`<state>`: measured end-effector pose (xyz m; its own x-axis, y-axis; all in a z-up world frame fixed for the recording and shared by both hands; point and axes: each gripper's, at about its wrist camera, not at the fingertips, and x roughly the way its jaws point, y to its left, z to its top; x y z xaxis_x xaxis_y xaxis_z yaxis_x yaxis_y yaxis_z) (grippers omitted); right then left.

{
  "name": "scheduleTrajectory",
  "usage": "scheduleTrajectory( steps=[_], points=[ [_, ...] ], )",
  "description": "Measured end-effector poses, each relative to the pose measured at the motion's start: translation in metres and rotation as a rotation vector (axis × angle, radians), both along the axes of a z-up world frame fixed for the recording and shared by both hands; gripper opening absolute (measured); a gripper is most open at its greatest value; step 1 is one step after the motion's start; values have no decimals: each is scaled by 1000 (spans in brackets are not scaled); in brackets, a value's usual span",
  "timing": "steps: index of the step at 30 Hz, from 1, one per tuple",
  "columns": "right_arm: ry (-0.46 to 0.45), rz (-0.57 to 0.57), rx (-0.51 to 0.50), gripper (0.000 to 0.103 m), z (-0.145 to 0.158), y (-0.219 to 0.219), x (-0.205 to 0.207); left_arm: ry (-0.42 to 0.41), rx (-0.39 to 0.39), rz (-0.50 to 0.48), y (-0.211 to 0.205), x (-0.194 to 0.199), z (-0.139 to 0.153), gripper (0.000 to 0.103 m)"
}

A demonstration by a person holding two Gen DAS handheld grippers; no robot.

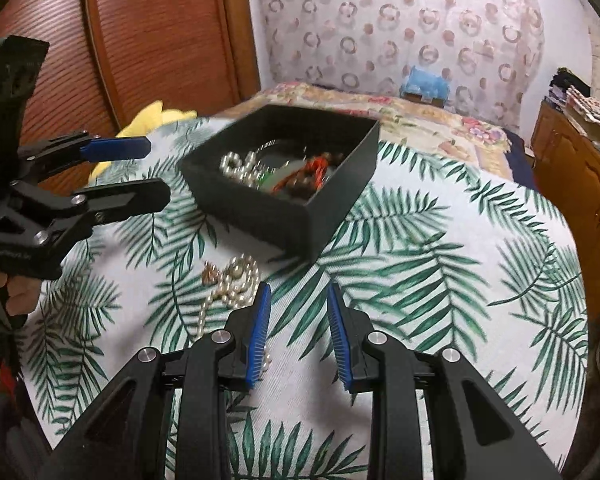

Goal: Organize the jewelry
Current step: 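Grasp the small gold flower piece with the left tool while the right grasps the pearl strand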

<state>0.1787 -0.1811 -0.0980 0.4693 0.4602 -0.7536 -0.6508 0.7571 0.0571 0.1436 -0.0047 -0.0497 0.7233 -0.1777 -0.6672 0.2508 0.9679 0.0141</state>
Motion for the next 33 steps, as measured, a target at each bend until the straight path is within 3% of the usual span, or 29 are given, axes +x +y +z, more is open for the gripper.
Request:
scheduleTrajectory(
  steps=[9, 12, 16, 18, 19, 30, 33],
  points=[
    [25, 40, -44, 31, -11, 18, -2, 64, 16, -11, -2, -5, -26, 80],
    [19, 37, -74, 21, -10, 22, 1, 79, 17, -8, -2, -5, -31, 80],
    [2, 52, -114, 21, -11, 26, 0, 99, 7, -15, -3, -6, -36, 80],
    [-7, 58, -130, 7, -11, 27, -3, 106, 8, -21, -5, -6, -39, 80],
    [-7, 65, -135, 6, -11, 27, -5, 110, 8, -25, -7, -6, -40, 80],
    [-47, 19, -53, 5, 13, -7, -14, 136, 12, -70, -22, 2, -44, 80],
    [-70, 6, -47, 5, 22, -15, -16, 139, 18, -83, -25, 4, -44, 66]
  ],
)
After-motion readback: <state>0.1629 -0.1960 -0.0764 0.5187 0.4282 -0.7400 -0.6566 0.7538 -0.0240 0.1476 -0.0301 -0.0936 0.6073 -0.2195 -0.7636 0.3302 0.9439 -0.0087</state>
